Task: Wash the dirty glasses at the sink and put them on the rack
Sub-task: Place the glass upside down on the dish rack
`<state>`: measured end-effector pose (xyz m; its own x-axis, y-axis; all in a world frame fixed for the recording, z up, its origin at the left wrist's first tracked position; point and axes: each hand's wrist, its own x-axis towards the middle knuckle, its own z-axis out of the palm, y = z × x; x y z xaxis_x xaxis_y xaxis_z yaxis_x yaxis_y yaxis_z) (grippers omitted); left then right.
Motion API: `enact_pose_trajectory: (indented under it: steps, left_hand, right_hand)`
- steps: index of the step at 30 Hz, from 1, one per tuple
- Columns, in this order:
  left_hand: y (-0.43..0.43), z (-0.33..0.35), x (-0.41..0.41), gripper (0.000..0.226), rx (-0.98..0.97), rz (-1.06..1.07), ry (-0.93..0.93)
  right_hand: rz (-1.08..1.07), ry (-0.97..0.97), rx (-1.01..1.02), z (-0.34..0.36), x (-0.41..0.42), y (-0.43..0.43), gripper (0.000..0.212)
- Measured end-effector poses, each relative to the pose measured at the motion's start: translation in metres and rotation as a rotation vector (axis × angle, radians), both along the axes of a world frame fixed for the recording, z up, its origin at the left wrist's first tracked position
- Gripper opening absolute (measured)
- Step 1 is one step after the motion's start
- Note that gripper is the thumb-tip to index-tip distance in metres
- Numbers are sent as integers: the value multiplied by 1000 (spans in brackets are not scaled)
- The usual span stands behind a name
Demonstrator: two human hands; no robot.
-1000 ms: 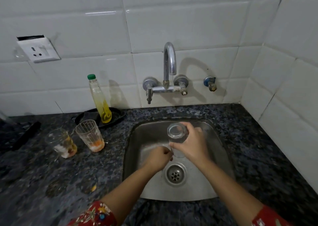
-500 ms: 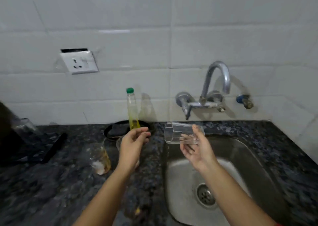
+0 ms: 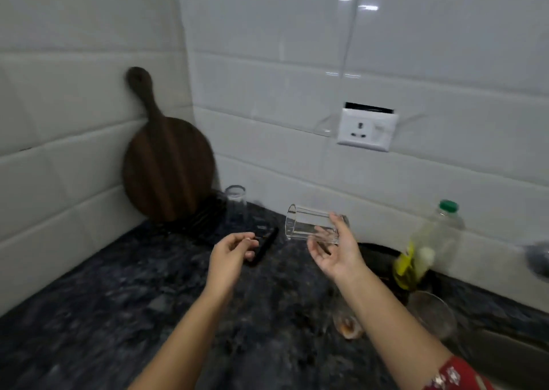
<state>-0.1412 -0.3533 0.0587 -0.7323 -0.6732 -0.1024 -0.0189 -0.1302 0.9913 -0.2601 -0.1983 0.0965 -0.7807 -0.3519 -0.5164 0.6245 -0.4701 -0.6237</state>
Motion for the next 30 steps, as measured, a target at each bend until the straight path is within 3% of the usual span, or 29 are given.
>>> enact_pose_trajectory:
  steps: [5,12,16,30]
  left_hand:
    - [-64,-19,15,17,77,122,-38]
    - [-108,-38,12,15,139,222,-67]
    - [-115,-45,7,13,166,239,-65]
    - [-118,-53,-2,17,153,237,-94]
  right_hand:
    - [59,199,261,-32,-10,-101,43]
    - [151,750,678,-68,-22,-191,61]
    - [267,992,783,-77,-29,-215,69]
    - [389,1139,925,-85,-28,-234,71]
